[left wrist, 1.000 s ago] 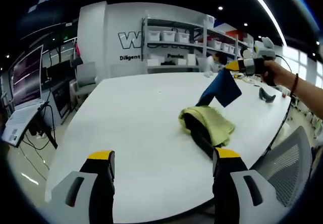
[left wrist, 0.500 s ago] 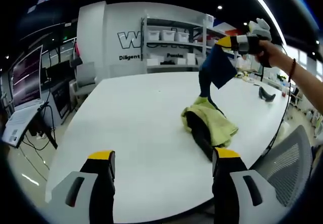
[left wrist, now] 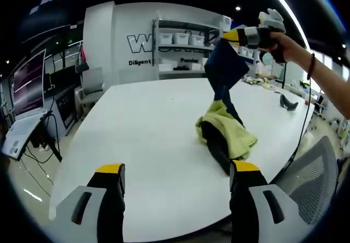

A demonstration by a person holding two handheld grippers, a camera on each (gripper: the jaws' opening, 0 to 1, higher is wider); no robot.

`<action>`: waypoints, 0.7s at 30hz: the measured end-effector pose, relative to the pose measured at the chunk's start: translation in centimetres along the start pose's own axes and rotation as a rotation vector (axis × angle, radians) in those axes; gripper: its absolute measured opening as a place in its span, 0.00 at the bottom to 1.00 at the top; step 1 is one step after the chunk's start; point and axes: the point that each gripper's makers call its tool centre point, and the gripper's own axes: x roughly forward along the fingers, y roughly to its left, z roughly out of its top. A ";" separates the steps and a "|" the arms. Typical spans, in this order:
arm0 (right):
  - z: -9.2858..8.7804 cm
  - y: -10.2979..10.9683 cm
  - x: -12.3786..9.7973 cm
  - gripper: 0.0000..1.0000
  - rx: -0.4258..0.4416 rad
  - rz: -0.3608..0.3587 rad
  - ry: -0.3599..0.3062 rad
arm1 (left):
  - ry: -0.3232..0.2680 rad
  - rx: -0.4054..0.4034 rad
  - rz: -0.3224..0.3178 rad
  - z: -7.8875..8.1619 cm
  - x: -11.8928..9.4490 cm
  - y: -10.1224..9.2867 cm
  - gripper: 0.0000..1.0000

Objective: Fold the garment on the visible template until the final outline fits inside the template.

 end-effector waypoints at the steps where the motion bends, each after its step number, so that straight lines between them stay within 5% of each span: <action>1: 0.1 0.1 0.1 0.00 -0.002 0.002 0.001 | 0.002 0.002 0.001 0.0 0.0 0.0 0.77; 13: -1.6 -0.2 0.1 0.00 0.011 0.003 0.044 | 0.004 0.007 0.003 -0.1 0.1 0.1 0.77; 21: -6.1 -1.7 -3.5 0.00 0.058 -0.030 0.156 | 0.010 0.005 0.006 -0.2 0.1 0.1 0.77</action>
